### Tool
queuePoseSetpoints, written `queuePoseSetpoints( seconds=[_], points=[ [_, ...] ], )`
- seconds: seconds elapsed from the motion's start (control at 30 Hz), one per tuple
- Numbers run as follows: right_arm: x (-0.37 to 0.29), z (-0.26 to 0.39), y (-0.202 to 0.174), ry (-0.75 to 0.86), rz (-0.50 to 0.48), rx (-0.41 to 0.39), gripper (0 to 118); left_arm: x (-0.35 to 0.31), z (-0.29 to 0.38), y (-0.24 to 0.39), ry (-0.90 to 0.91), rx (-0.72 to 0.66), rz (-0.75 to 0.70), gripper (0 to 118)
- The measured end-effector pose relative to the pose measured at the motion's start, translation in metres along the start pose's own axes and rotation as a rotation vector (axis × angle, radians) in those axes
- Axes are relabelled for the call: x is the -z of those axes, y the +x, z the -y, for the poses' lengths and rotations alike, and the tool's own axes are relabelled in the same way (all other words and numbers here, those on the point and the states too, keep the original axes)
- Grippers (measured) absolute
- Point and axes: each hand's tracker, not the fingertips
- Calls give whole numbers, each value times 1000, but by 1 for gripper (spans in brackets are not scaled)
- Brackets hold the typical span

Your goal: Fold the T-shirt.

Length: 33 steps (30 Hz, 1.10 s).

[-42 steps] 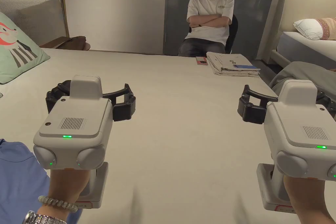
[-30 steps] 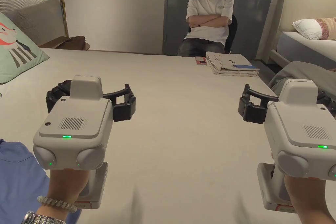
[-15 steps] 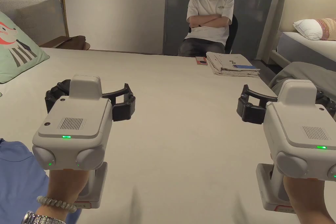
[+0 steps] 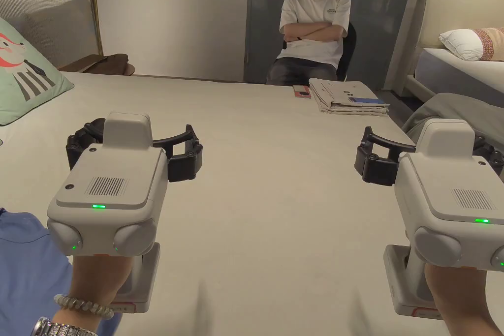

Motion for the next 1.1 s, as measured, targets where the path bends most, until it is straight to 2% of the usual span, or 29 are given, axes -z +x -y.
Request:
queuePoseSetpoints(
  seconds=[1.1],
  points=[
    [2, -1, 2, 1, -1, -6, 117, 0, 0, 1, 1, 7, -2, 111]
  ],
)
